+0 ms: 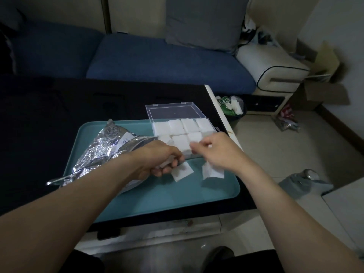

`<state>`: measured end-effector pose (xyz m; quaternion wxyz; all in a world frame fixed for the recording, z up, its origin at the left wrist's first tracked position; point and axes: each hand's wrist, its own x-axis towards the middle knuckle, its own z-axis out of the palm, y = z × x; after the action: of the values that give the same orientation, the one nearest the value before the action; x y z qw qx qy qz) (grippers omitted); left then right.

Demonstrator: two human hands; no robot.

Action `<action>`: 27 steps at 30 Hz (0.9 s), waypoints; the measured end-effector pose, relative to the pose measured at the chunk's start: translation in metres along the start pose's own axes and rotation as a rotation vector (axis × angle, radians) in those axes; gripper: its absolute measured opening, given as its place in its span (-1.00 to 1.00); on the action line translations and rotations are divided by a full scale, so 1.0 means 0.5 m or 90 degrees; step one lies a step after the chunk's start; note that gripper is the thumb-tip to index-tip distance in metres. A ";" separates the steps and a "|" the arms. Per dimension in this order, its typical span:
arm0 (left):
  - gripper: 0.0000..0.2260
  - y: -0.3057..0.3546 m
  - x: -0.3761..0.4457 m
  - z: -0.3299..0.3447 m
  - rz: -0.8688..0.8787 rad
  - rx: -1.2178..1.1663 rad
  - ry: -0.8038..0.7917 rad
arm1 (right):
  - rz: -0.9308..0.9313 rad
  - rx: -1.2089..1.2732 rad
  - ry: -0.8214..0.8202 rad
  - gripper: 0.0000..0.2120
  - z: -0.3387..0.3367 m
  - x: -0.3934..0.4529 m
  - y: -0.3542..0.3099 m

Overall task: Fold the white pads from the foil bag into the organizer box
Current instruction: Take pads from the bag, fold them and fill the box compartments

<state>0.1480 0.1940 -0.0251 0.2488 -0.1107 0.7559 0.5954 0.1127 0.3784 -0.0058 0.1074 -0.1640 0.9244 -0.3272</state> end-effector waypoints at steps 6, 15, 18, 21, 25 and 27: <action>-0.71 -0.008 0.005 0.011 -0.006 -0.028 0.061 | 0.108 -0.180 0.002 -0.52 0.104 -0.002 0.001; -0.58 -0.021 0.004 0.014 0.062 0.052 0.086 | 0.253 -0.133 -0.197 -0.54 0.082 0.026 0.024; -0.56 -0.025 0.005 0.021 0.056 0.106 0.103 | 0.186 -0.041 -0.217 -0.70 0.041 0.007 0.024; -0.55 -0.022 0.007 0.031 0.027 0.118 0.099 | 0.122 0.113 -0.207 -0.72 0.002 -0.009 0.021; -0.58 -0.007 -0.001 0.040 -0.024 -0.196 -0.134 | 0.049 0.221 -0.198 -0.77 -0.003 -0.022 0.004; -0.58 -0.002 -0.003 0.043 -0.026 -0.249 -0.230 | 0.021 0.193 -0.168 -0.70 0.012 -0.023 -0.002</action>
<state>0.1550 0.2139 -0.0288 0.3656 -0.0637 0.5676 0.7349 0.1252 0.3783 -0.0085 0.2562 -0.1720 0.8451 -0.4366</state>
